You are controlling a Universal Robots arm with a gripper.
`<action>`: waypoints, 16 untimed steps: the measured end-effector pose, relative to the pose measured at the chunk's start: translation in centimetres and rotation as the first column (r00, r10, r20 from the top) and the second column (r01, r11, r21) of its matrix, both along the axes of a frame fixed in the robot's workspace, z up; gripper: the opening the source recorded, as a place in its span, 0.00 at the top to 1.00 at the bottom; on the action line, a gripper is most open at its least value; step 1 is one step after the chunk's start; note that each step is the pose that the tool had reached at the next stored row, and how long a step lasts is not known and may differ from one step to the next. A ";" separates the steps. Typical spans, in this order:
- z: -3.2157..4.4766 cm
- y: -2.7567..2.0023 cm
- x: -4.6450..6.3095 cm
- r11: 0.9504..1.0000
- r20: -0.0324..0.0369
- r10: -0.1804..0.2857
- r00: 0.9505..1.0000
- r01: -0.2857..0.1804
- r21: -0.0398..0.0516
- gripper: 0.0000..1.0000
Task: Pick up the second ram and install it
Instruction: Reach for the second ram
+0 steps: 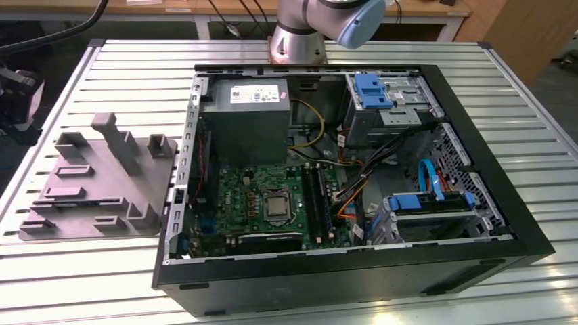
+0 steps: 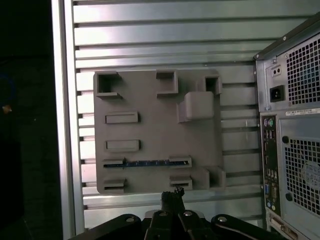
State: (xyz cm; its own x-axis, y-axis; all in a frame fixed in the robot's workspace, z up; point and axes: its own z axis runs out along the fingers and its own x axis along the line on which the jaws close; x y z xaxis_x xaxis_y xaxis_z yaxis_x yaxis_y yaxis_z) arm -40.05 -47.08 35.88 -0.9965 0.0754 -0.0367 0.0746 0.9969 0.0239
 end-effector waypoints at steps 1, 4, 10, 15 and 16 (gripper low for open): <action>-0.07 -0.16 0.0 1.000 0.000 0.000 1.000 0.000 0.000 0.90; -0.30 -0.62 0.0 1.000 0.000 0.000 1.000 0.000 0.000 0.90; -1.34 -0.73 0.0 1.000 0.000 0.000 1.000 0.000 0.000 0.90; -2.11 -0.74 0.0 1.000 0.000 0.000 1.000 0.000 0.000 0.90; -2.27 -0.74 0.0 1.000 0.000 0.000 1.000 0.000 0.000 0.90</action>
